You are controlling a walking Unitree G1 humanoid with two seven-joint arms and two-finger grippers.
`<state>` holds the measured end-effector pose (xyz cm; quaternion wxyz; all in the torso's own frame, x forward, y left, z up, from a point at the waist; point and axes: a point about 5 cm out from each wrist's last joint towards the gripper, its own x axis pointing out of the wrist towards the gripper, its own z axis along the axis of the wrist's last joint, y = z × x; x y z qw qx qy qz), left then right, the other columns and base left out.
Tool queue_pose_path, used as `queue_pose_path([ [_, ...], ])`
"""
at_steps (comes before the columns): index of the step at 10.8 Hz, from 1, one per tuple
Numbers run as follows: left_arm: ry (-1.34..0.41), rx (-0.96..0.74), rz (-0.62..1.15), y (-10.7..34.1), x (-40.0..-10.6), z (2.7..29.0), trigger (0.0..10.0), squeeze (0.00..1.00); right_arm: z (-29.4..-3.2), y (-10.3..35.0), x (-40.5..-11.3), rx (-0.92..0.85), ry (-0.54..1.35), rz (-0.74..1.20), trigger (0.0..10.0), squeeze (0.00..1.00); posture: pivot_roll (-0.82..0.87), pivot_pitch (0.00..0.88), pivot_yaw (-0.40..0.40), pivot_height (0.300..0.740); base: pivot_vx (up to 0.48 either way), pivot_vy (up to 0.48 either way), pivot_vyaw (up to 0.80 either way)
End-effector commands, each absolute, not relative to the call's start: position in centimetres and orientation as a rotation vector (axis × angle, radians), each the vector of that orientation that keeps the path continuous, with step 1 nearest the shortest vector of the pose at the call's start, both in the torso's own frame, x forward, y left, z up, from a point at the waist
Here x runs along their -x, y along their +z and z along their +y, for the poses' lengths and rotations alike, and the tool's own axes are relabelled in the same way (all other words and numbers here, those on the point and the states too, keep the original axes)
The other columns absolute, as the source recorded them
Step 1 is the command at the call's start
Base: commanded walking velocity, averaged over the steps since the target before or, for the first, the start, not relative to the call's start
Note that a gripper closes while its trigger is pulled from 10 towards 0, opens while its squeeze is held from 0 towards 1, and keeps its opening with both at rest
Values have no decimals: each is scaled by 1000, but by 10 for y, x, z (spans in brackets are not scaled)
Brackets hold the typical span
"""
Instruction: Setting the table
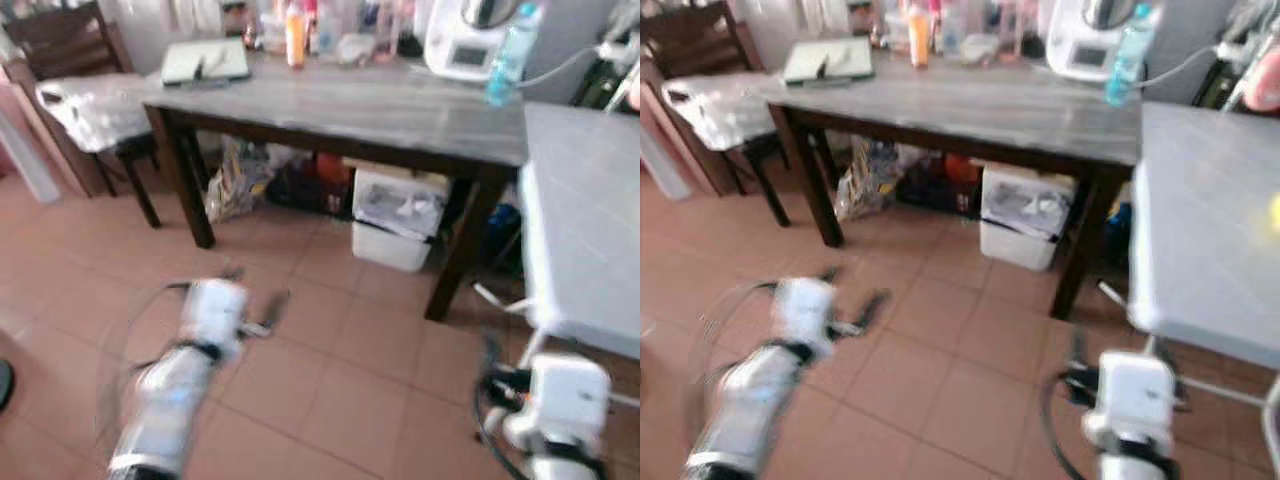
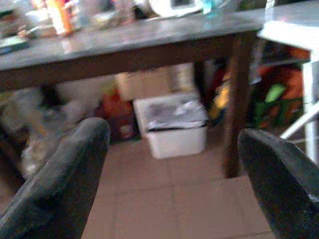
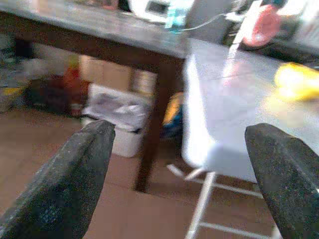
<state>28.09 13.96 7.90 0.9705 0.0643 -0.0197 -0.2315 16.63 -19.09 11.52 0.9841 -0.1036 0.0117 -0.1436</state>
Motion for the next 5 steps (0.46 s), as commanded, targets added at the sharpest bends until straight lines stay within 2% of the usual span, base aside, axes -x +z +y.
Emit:
queue_pose_path([
  [1,-447,-148,-45,84,-284,150,10000,0,-188,118,-167,205,-293,7,10000,0,-12,71,20,740,0,-341,0],
  [5,-465,-142,-42,83,-284,146,10000,0,-190,120,-166,224,-322,-6,10000,0,-24,73,28,740,0,-341,0],
])
